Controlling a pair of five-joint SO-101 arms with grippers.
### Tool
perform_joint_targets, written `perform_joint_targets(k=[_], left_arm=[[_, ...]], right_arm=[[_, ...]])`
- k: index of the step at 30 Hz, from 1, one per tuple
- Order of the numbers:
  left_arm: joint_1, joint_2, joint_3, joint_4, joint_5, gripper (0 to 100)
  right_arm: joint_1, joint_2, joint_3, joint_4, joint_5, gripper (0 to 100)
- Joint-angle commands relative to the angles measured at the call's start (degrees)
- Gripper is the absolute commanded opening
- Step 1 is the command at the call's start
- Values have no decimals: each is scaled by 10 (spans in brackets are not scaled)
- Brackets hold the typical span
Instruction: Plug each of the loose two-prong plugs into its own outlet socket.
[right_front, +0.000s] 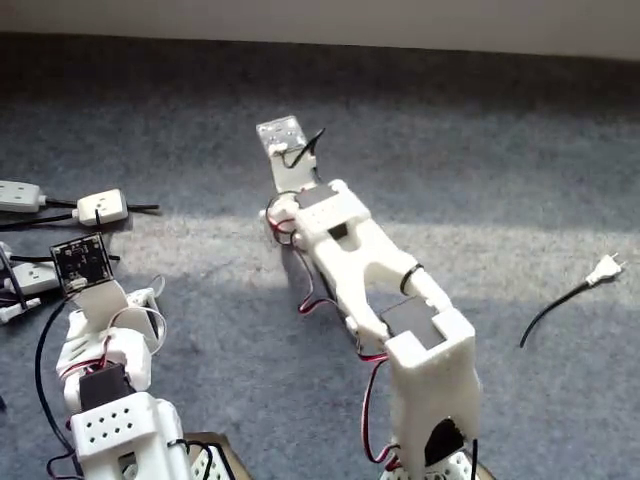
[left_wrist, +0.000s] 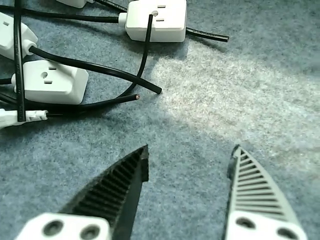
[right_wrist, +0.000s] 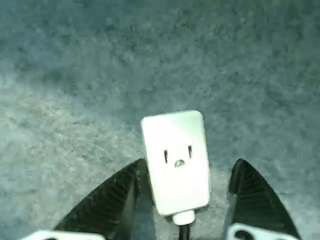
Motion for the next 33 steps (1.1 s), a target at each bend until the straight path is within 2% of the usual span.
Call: perform_joint_targets(k=[1, 10, 15, 23, 27, 33], left_arm=[[7, -7, -21, -10, 5, 263], [27, -7, -21, -8, 5, 263], [29, -7, -20, -8, 5, 263], [29, -7, -20, -8, 5, 263], [29, -7, -20, -8, 5, 263], [29, -7, -20, -7, 5, 263]], right_arm=[[32, -11, -55, 35, 55, 268], [157, -8, -112, 99, 75, 268], [192, -11, -110, 103, 141, 268], [177, -14, -106, 190, 139, 267], [156, -65, -135, 208, 139, 267], [55, -125, -138, 206, 122, 267]])
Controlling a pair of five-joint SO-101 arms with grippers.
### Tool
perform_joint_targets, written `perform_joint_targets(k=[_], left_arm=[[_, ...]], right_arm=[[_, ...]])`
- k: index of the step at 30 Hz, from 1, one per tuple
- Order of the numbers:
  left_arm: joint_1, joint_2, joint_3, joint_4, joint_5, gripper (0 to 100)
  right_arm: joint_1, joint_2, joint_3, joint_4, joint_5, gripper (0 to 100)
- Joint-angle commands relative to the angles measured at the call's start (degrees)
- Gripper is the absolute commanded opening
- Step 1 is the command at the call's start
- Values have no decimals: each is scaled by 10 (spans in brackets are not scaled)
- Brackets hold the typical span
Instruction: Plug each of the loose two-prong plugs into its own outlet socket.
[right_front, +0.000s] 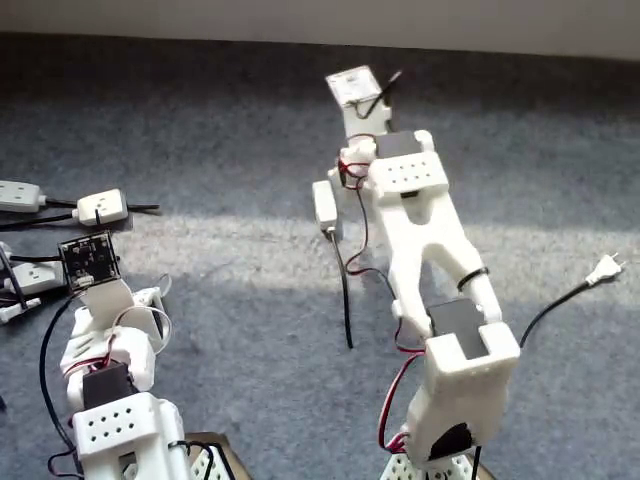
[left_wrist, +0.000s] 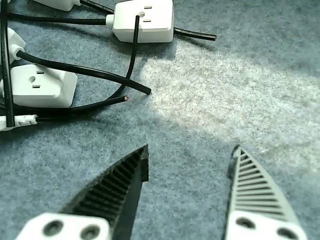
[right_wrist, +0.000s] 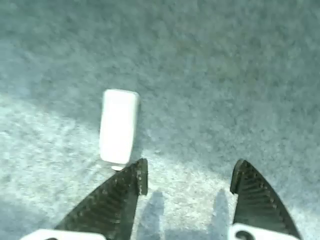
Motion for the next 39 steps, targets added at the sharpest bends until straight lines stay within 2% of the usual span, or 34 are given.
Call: perform_joint_targets(k=[1, 3, 6, 13, 21, 24, 32, 35, 39], left_arm=[[7, -7, -20, -7, 5, 263], [7, -7, -20, -7, 5, 263], [7, -7, -20, -7, 4, 263], [8, -7, -20, -7, 4, 263], [27, -7, -20, -7, 3, 263], [26, -7, -20, -7, 3, 263], [26, -7, -20, -7, 3, 263], [26, -7, -20, -7, 3, 263], [26, -7, -20, -7, 3, 263]], right_arm=[[-68, -36, -26, -3, -36, 267], [-86, -11, -26, -36, -69, 267], [-88, 53, -26, -93, -76, 267], [-42, 193, -105, -122, -77, 267], [22, 209, -255, -8, -70, 267], [43, 211, -293, 24, -30, 267], [118, 211, -225, 42, -13, 267], [142, 211, -196, 79, -11, 267], [145, 206, -139, 148, 50, 267]])
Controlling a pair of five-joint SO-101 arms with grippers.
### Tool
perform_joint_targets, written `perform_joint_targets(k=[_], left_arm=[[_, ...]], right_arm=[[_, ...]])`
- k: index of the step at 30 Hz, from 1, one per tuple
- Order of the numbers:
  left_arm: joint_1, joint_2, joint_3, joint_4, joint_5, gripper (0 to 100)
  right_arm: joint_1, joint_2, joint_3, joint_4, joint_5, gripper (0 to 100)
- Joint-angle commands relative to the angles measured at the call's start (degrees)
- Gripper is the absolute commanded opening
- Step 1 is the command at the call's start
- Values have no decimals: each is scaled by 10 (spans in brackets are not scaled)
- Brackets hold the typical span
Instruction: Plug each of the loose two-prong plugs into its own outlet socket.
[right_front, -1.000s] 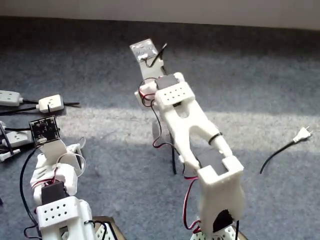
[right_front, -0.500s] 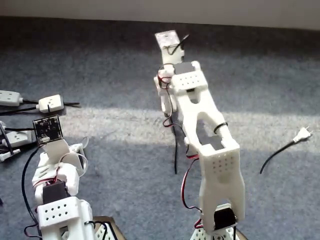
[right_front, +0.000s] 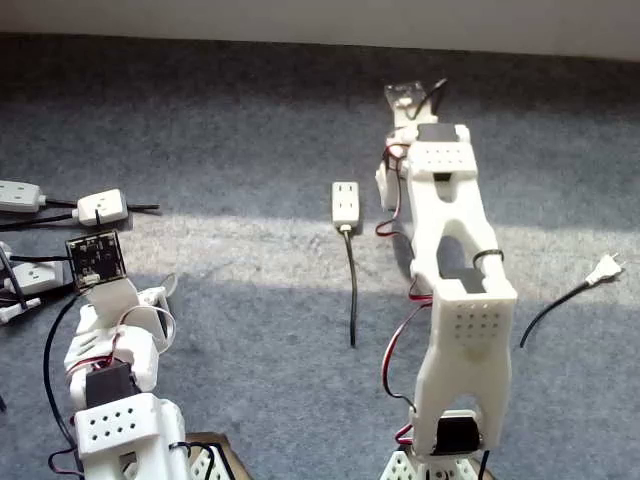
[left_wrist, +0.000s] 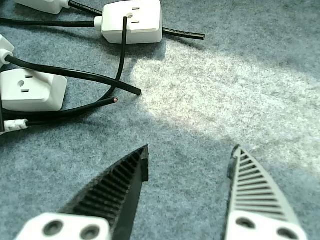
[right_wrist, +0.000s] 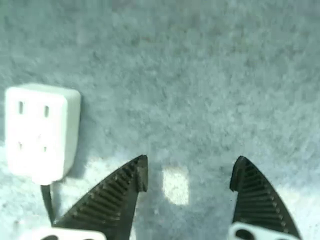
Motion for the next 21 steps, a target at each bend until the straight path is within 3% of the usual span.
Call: perform_joint_targets(k=[1, 6, 10, 15, 21], left_arm=[[7, -7, -20, -7, 3, 263], [7, -7, -20, -7, 3, 263], [7, -7, -20, -7, 3, 263], [7, -7, -20, -7, 3, 263], [7, -7, -19, -7, 3, 263]], right_arm=[[7, -15, 27, 65, 39, 267], [28, -15, 44, 138, 41, 267], [5, -15, 80, 142, 41, 267], [-99, -15, 121, 140, 36, 267], [-243, -13, 124, 120, -40, 267]])
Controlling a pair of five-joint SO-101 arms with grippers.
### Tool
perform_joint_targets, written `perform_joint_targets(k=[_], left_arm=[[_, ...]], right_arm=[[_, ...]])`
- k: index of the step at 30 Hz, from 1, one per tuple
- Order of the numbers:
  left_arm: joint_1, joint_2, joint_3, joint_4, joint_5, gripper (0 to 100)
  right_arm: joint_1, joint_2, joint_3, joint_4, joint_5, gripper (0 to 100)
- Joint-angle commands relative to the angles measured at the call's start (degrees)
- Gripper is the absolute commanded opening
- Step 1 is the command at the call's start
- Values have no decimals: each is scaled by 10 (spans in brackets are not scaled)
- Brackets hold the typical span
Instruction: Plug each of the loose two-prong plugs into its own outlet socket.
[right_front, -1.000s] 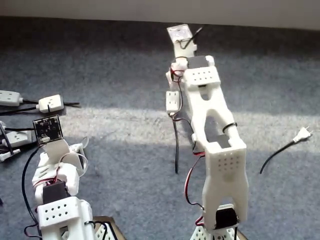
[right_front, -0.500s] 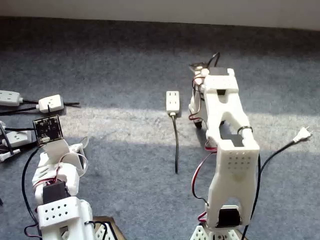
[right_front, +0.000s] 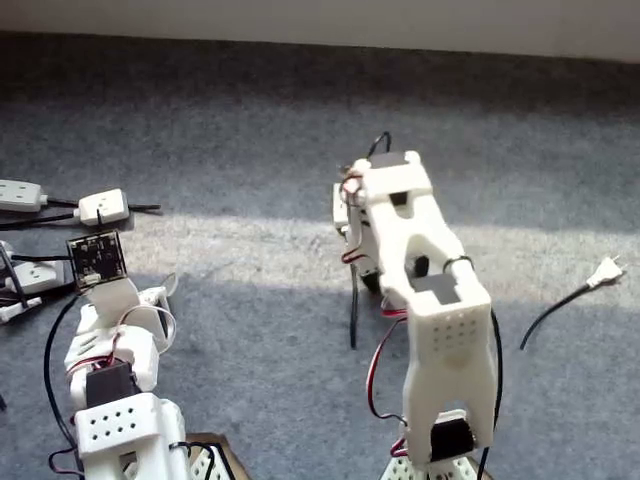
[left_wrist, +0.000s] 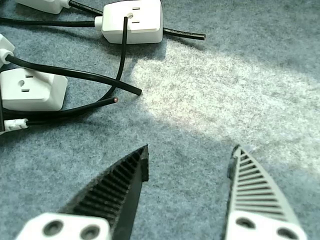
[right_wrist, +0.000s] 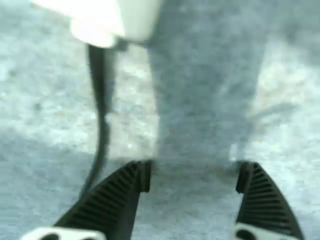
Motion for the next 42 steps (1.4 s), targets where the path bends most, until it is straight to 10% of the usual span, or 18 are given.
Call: perform_joint_targets(k=[1, 17, 33, 42], left_arm=[[7, -7, -19, -7, 3, 263], [7, -7, -19, -7, 3, 263], [-6, -7, -21, -9, 4, 263], [-251, 0, -135, -26, 5, 263]], right_arm=[[-109, -7, -1, -15, -32, 267], [-217, -7, -109, -66, -76, 267], [80, -128, -516, 110, 5, 267], [209, -131, -435, 110, 5, 267]])
